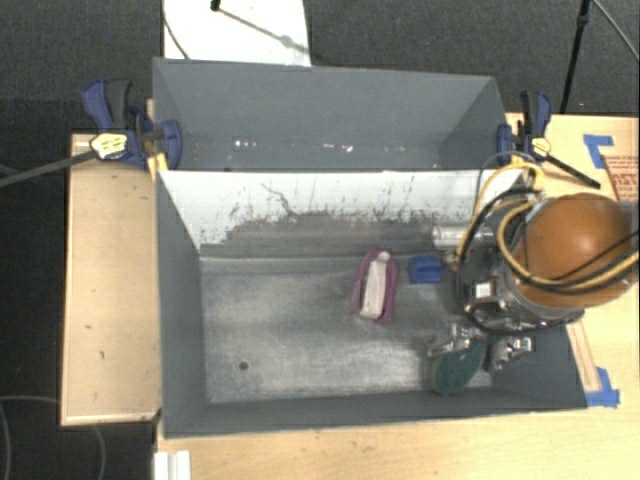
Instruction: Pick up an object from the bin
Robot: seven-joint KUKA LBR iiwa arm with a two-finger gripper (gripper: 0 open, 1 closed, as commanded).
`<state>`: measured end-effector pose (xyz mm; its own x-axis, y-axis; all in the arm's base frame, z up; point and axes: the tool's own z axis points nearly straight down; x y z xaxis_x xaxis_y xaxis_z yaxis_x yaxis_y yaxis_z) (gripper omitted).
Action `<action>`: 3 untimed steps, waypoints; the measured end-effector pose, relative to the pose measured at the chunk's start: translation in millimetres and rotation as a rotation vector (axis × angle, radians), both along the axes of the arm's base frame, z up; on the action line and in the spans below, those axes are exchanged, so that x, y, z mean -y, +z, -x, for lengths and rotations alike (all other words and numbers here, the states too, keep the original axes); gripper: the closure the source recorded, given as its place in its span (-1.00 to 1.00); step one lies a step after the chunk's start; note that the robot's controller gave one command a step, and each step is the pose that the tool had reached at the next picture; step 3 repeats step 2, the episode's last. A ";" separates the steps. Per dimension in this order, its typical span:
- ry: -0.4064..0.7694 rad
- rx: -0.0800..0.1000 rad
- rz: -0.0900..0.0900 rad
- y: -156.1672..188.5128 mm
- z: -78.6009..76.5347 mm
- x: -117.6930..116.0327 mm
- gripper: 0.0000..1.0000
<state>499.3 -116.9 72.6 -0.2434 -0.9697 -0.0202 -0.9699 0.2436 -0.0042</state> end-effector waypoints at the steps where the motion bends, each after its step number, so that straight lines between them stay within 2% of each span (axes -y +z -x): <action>1: -0.011 0.004 0.006 0.6 -0.6 6.3 1.00; 2: -0.014 0.000 0.019 92.5 -3.0 6.0 1.00; 3: -0.014 0.000 0.019 92.5 -3.0 6.0 1.00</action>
Offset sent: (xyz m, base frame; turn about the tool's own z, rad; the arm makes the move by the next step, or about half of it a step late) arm 0.0000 0.0000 0.0000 0.0000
